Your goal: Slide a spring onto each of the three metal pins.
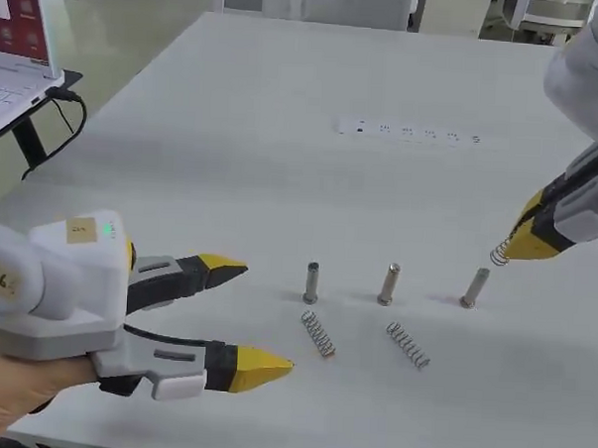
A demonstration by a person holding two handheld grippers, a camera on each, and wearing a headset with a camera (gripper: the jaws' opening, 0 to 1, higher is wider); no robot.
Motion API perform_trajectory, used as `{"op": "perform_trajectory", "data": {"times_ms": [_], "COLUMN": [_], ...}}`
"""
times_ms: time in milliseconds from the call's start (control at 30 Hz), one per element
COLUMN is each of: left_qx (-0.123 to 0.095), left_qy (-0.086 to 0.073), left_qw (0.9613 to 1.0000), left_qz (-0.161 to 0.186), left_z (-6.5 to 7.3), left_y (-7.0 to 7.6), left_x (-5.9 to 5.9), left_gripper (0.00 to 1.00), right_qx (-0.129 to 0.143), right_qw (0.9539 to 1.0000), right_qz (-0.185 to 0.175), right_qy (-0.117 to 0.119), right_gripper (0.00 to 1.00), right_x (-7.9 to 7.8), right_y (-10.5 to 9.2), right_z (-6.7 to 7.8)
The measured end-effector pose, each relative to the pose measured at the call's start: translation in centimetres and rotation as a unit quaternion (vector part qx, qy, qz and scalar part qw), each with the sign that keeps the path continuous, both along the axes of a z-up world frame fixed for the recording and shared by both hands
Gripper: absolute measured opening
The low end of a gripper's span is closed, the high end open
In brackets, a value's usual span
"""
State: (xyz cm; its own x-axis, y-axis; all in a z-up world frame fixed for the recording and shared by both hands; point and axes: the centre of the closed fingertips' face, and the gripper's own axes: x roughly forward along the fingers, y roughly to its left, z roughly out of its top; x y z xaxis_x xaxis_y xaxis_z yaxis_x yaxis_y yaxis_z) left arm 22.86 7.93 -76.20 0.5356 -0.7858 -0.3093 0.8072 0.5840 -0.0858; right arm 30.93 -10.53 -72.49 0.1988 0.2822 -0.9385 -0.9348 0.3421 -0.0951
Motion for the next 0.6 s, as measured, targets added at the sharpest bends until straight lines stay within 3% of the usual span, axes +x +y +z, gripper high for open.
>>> {"op": "perform_trajectory", "data": {"times_ms": [100,300,600], "left_qx": [0.001,0.007,0.013], "left_qy": [0.001,0.003,0.003], "left_qw": [1.0,1.0,0.9999], "left_qz": [-0.001,-0.004,-0.006], "left_z": [-0.2,-0.3,-0.7], "left_y": [-0.1,-0.3,-0.4], "left_x": [0.0,-0.2,-0.5], "left_gripper": [0.65,0.65,0.66], "right_qx": [-0.012,-0.024,-0.042], "right_qw": [0.9999,0.9995,0.9986], "right_qz": [-0.009,-0.019,-0.021], "right_qy": [0.002,0.013,0.024], "right_gripper": [0.09,0.09,0.09], "right_x": [1.4,2.7,3.3], "right_y": [-0.7,-1.1,-1.3], "right_z": [-0.7,-2.6,-4.7]}}
